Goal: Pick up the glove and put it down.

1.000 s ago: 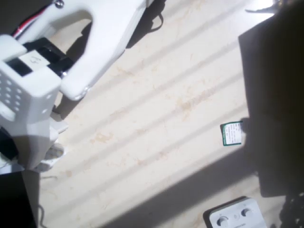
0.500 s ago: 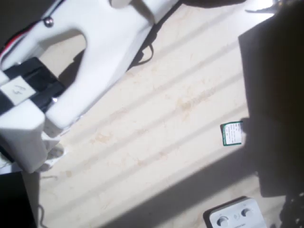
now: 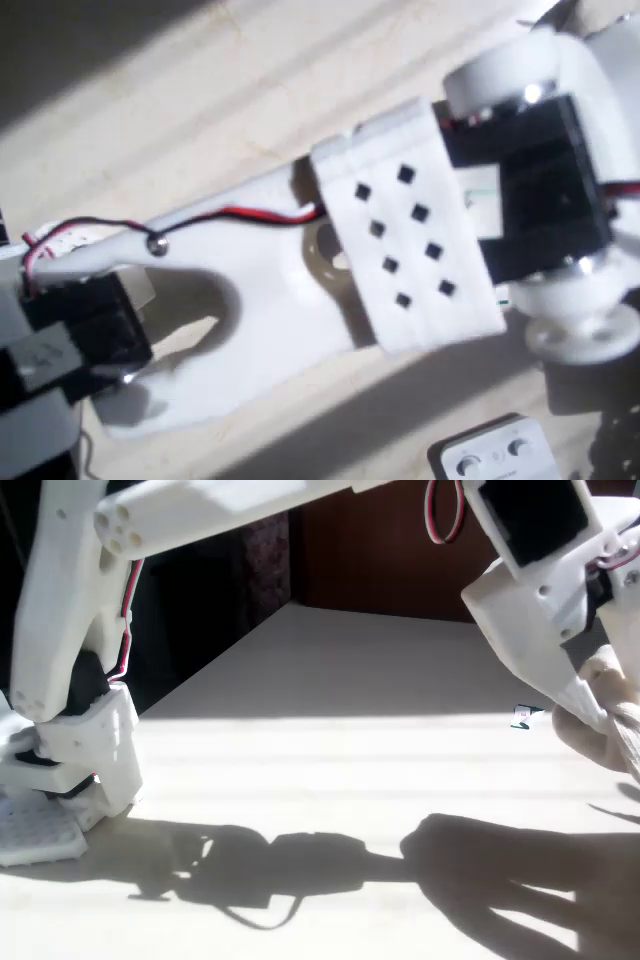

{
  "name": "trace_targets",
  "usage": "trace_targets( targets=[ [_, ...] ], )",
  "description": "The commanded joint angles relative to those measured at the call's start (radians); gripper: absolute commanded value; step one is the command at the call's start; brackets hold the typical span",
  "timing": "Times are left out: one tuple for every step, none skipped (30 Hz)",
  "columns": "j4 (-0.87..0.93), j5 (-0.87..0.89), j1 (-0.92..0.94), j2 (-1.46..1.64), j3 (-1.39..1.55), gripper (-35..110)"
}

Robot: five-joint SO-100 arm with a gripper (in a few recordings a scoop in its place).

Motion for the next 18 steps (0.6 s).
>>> trace_targets(
  targets=[
    [0.021,-0.057,0.112,0.083,-0.029,0],
    [0.028,-0.077,0.138,0.078,-0.028,0],
    [0.035,-0.092,0.163,0.074,-0.028,0],
    [0.043,-0.104,0.184,0.072,-0.028,0],
    [0.052,-0.11,0.207,0.069,-0.026,0],
    [0.058,-0.114,0.227,0.067,-0.026,0],
    [0.063,-0.114,0.244,0.064,-0.025,0],
    [0.067,-0.114,0.262,0.052,-0.02,0],
    [0.067,-0.115,0.278,0.035,-0.011,0],
    [0.069,-0.115,0.293,0.02,0.003,0],
    [0.069,-0.115,0.305,0.009,0.018,0],
    [0.069,-0.115,0.316,0.0,0.038,0],
    [0.069,-0.115,0.324,-0.006,0.06,0],
    [0.06,-0.115,0.328,-0.006,0.081,0],
    [0.055,-0.115,0.333,-0.008,0.101,0],
    [0.054,-0.115,0.337,-0.012,0.117,0],
    [0.054,-0.115,0.337,-0.023,0.129,0],
    [0.054,-0.115,0.339,-0.041,0.133,0]
  ],
)
